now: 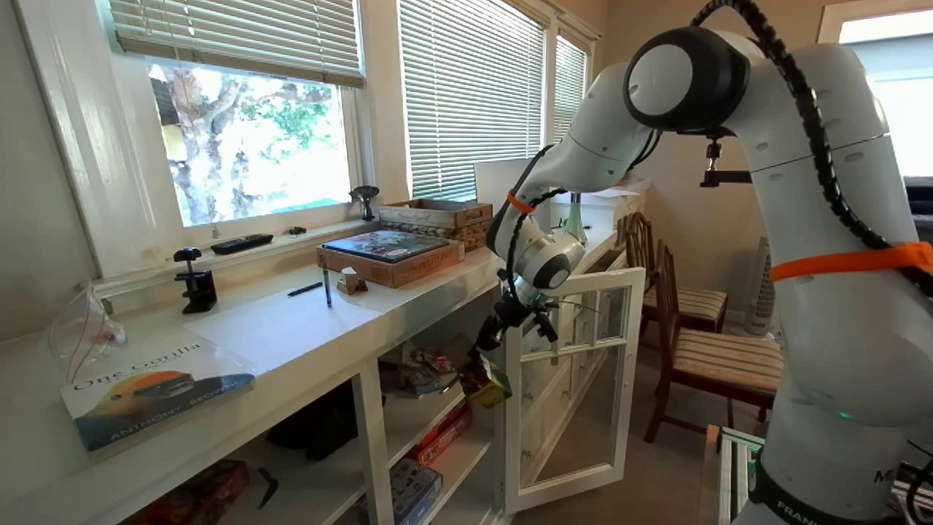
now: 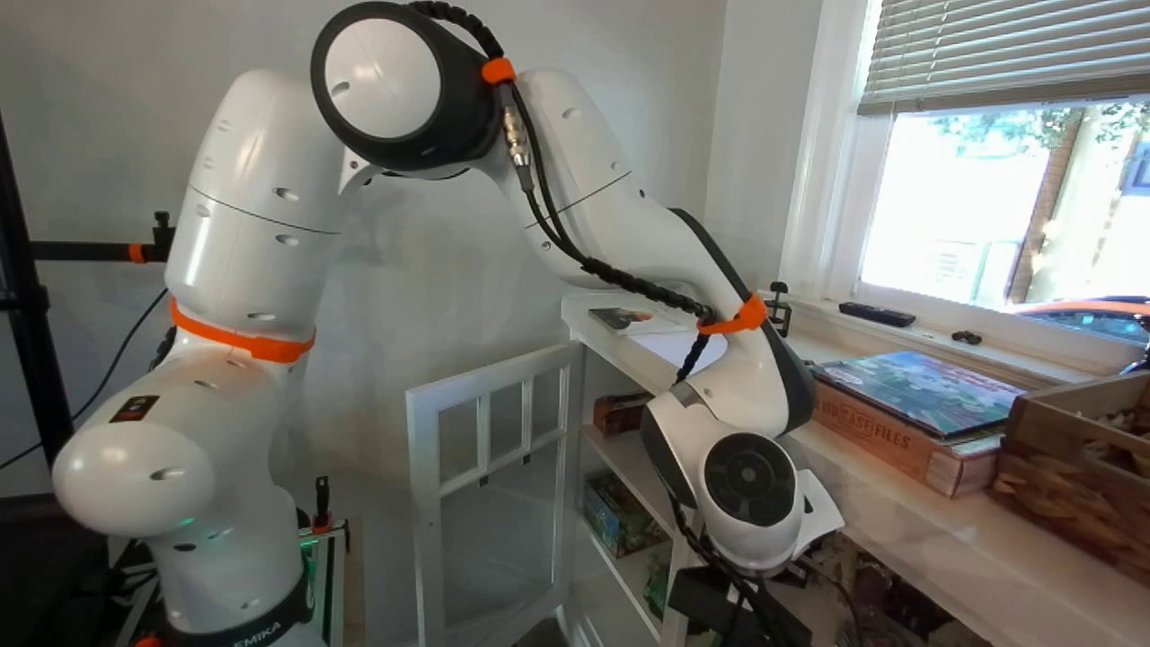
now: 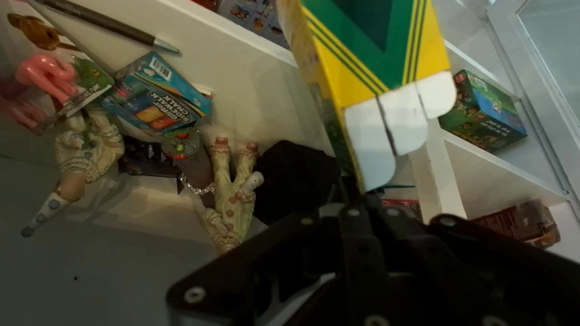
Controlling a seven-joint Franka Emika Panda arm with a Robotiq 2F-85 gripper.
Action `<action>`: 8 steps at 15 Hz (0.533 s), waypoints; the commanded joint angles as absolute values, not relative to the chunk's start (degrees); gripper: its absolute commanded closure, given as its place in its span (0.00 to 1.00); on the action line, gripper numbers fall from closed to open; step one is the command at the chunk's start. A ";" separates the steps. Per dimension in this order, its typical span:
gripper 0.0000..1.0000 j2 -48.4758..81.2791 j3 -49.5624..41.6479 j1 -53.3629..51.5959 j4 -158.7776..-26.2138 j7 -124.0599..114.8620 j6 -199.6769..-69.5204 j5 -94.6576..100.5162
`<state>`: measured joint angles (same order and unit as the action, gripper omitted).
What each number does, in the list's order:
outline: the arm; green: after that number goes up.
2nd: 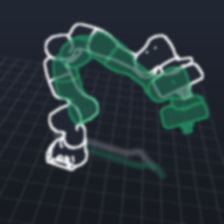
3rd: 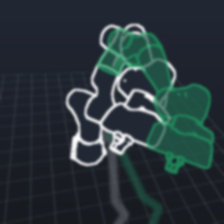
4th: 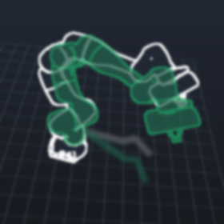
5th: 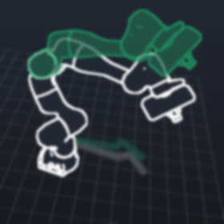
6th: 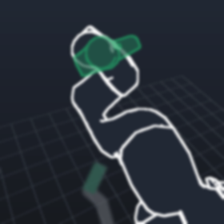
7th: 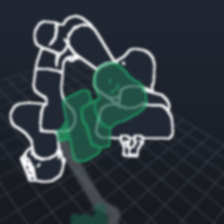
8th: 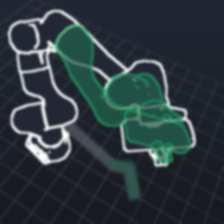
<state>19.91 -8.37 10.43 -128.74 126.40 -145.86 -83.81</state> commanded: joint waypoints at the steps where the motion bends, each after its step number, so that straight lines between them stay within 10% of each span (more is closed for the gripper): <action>1: 1.00 23.22 -7.32 11.22 -125.10 134.36 -145.88 -91.28; 8: 1.00 28.55 -8.67 10.43 -120.23 144.17 -140.79 -104.16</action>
<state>25.87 -7.96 10.48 -122.83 139.60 -143.65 -99.30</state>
